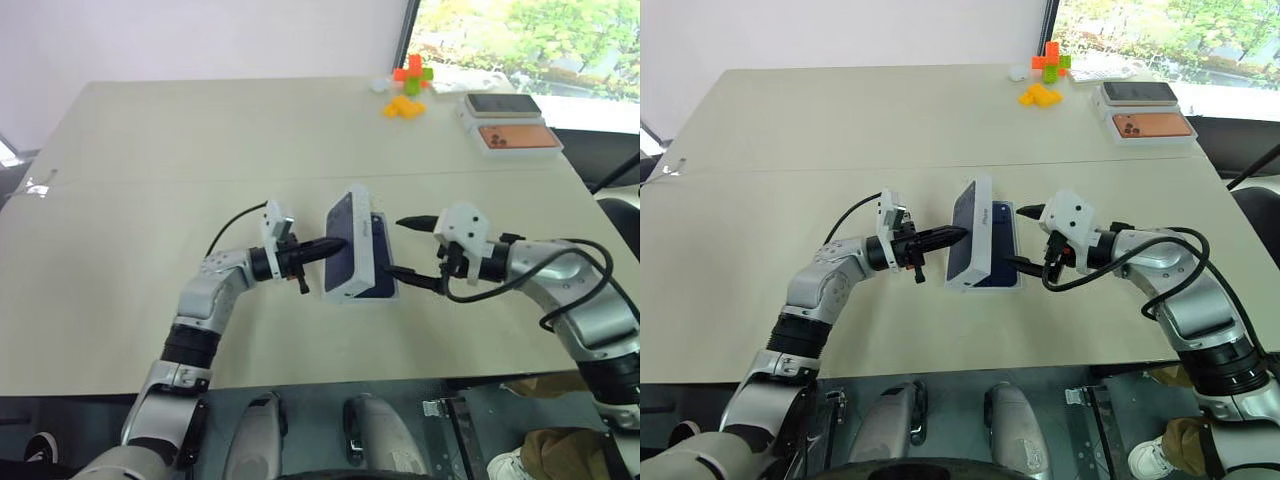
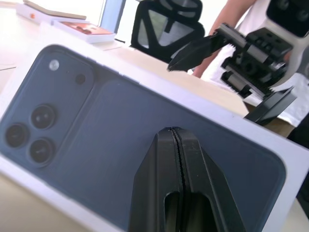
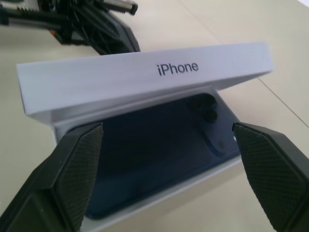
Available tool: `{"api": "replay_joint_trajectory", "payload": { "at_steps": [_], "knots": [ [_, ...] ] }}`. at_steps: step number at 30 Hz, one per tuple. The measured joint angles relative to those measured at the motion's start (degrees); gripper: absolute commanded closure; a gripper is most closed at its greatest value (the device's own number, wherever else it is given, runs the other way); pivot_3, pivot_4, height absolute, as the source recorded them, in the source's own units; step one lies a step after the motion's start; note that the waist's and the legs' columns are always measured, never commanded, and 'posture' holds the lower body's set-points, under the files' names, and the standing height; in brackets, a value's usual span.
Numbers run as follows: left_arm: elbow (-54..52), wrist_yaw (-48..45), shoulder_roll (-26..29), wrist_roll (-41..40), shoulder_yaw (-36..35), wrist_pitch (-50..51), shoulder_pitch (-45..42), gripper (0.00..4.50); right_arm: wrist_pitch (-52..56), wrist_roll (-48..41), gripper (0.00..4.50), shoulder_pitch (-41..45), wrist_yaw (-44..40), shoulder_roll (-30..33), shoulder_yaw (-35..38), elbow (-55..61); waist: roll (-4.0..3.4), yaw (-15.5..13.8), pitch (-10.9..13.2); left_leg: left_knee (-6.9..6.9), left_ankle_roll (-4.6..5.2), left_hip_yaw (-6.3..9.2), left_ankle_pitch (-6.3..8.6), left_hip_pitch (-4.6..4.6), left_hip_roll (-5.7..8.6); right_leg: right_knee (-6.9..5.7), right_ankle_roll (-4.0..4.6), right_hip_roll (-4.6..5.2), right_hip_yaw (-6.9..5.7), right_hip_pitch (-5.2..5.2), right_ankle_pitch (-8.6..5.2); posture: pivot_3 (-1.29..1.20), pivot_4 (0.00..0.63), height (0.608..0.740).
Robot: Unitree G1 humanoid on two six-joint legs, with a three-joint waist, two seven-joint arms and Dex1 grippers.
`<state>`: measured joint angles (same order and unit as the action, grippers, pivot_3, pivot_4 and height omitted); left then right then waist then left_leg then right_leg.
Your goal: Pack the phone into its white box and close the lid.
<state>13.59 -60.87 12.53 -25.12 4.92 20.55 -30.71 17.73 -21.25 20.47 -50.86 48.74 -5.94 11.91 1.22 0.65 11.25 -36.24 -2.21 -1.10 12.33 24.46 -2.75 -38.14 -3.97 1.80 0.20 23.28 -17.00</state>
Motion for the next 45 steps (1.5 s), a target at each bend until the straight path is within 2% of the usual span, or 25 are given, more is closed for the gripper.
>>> {"api": "replay_joint_trajectory", "payload": {
  "at_steps": [2,6,9,12,16,22,24,26,31,32,45],
  "knots": [
    [0.21,-0.11,-0.27,0.24,0.41,0.0,-0.03,4.5,-1.14,1.35,0.04,-0.01,-1.72,1.15,0.04,-1.36,0.0,-0.04,0.0,-0.01,0.0,0.0,0.0,0.0,0.0,-0.01,0.0,0.0,0.0,0.0,0.0,0.0,0.15,0.739],
    [1.05,-0.2,-0.24,0.37,0.62,0.16,-0.09,4.5,-2.17,2.01,0.04,-1.08,-9.92,7.72,1.47,-3.85,-0.01,-0.17,0.0,-0.03,0.0,-0.02,0.0,-0.02,0.0,-0.01,0.0,0.01,0.02,-0.03,0.0,0.0,0.15,0.739],
    [1.51,-0.24,-0.52,0.71,0.83,0.11,-0.09,4.5,-1.54,0.7,0.04,-1.23,-13.97,9.03,3.53,-4.59,-0.01,0.03,0.0,-0.03,0.0,-0.03,0.0,-0.07,0.0,-0.02,0.01,0.0,0.04,-0.05,0.01,0.0,0.15,0.739],
    [1.54,-0.13,-1.65,0.72,1.04,0.26,-0.09,4.5,-1.27,0.43,0.04,-1.14,-15.2,8.66,3.82,-4.58,-0.01,0.08,0.0,-0.03,0.0,-0.03,0.0,-0.1,-0.02,-0.07,0.02,-0.04,0.06,-0.05,0.02,0.0,0.15,0.739],
    [1.49,0.6,-1.96,0.66,0.9,0.48,-0.29,4.5,-0.81,0.36,0.04,1.06,-13.91,5.16,3.98,-4.85,-0.01,0.03,-0.01,-0.04,-0.02,-0.04,-0.01,-0.14,-0.06,-0.11,0.07,-0.09,0.11,-0.05,0.05,0.0,0.15,0.739],
    [-0.27,2.2,1.13,-0.52,-1.51,3.16,-0.7,4.5,1.91,0.09,0.04,4.34,-9.41,-0.27,4.48,-5.58,-0.02,0.17,-0.01,-0.05,-0.02,-0.08,-0.01,-0.14,-0.09,-0.12,0.05,-0.1,0.16,-0.03,0.07,0.0,0.15,0.739],
    [-1.65,2.62,3.21,-0.75,-3.28,3.24,-0.97,4.5,3.27,-0.39,0.58,4.93,-8.01,-1.74,4.63,-5.63,-0.02,0.08,-0.01,-0.03,-0.03,-0.08,-0.02,-0.15,-0.1,-0.13,0.05,-0.11,0.16,-0.03,0.07,0.0,0.15,0.739],
    [-2.64,2.79,5.16,-1.18,-4.66,3.38,-0.97,4.5,3.75,-0.2,1.38,5.04,-6.98,-2.54,4.71,-5.96,-0.03,0.01,-0.01,-0.03,-0.03,-0.09,-0.02,-0.15,-0.09,-0.12,0.05,-0.1,0.16,-0.03,0.07,0.0,0.15,0.739],
    [-2.55,3.57,8.3,-1.13,-6.16,3.71,0.47,4.5,0.82,4.89,4.14,5.05,-3.36,-3.87,4.22,-8.95,-0.03,-0.05,-0.01,-0.11,-0.03,-0.17,-0.02,-0.13,-0.07,-0.12,0.01,-0.05,0.22,-0.05,0.09,0.0,0.15,0.739],
    [-2.51,3.56,8.55,-1.03,-6.14,3.57,0.96,4.5,0.25,5.71,4.44,5.04,-2.95,-4.24,3.91,-9.53,-0.03,-0.03,-0.01,-0.11,-0.03,-0.18,-0.02,-0.14,-0.07,-0.12,0.0,-0.05,0.24,-0.04,0.1,0.0,0.15,0.739],
    [-2.04,4.8,6.0,2.32,-1.36,2.57,4.05,4.5,-7.15,16.16,4.44,2.84,-2.14,-4.47,-0.43,-11.33,-0.05,0.09,-0.02,-0.19,-0.03,-0.22,-0.02,-0.17,-0.07,-0.2,0.0,-0.08,0.31,-0.04,0.17,0.0,0.15,0.739]
  ]
}}
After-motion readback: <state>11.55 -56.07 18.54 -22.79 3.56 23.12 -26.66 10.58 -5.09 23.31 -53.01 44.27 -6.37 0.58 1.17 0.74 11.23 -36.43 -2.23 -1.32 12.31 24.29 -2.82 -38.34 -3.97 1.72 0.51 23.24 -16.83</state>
